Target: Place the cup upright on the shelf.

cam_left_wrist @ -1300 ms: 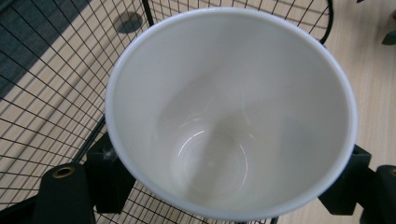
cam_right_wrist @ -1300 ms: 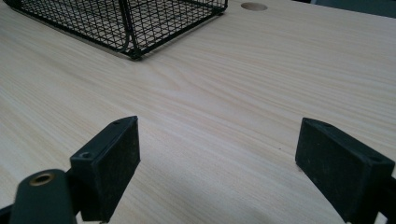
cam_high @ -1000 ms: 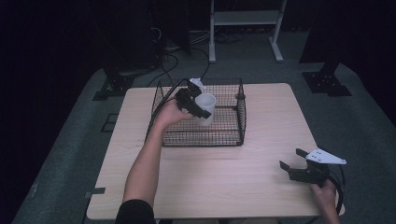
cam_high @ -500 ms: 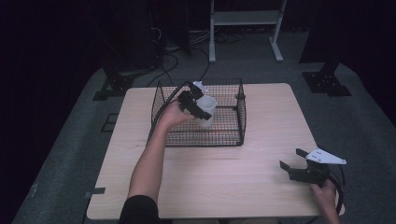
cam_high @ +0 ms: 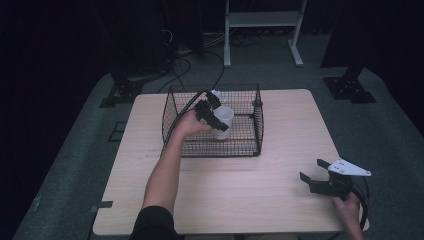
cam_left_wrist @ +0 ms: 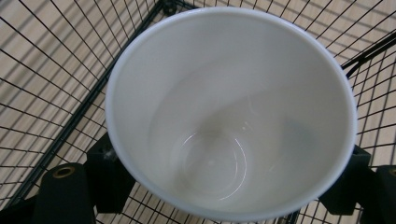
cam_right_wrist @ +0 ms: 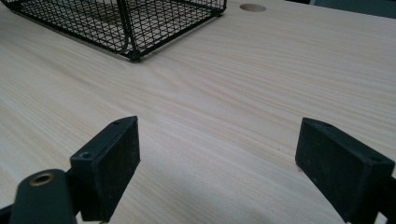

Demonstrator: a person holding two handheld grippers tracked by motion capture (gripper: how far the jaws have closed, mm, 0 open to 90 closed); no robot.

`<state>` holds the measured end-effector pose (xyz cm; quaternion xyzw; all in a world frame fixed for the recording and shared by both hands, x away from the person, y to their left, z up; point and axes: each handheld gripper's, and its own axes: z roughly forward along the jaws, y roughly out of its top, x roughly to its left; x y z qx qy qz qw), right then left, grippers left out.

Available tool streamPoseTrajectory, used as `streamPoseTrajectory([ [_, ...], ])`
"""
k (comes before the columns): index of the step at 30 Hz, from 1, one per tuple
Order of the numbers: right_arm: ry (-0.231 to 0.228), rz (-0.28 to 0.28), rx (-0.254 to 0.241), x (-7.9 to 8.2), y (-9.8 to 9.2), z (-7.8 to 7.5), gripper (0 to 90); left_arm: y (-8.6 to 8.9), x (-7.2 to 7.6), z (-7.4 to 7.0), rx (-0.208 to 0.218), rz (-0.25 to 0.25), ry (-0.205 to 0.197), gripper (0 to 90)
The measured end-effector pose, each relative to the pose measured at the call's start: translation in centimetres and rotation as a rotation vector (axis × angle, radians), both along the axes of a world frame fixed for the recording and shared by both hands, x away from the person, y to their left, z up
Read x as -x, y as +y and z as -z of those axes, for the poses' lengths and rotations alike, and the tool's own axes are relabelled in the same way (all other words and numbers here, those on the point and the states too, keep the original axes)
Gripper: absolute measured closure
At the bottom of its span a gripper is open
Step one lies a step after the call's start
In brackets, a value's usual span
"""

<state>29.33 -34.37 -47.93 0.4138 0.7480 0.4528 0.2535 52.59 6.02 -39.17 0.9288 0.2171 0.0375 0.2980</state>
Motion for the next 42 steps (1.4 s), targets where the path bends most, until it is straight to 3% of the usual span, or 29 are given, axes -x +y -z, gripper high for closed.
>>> streamPoseTrajectory([
  [10,0.0,-0.001,0.0,0.0,0.0,0.0,13.1,-0.2,-0.3,1.0,-0.034,0.003,0.021,20.8],
  [16,0.0,-0.001,-0.001,0.0,0.0,0.0,13.1,0.3,-0.2,1.4,-0.011,-0.017,0.014,20.6],
  [26,0.0,0.002,-0.001,0.0,0.0,0.0,13.1,0.6,0.3,1.3,-0.056,-0.013,0.014,20.5],
  [33,0.0,0.0,-0.001,0.0,0.0,0.0,13.1,0.7,0.4,1.2,-0.021,-0.011,0.031,16.7],
  [36,-0.001,0.0,-0.001,0.0,0.0,0.0,13.1,0.8,0.5,0.9,-0.009,-0.02,0.025,10.6],
  [42,-0.001,-0.001,-0.001,0.0,0.0,0.0,13.1,1.0,1.1,-0.2,0.018,-0.005,-0.002,8.3],
])
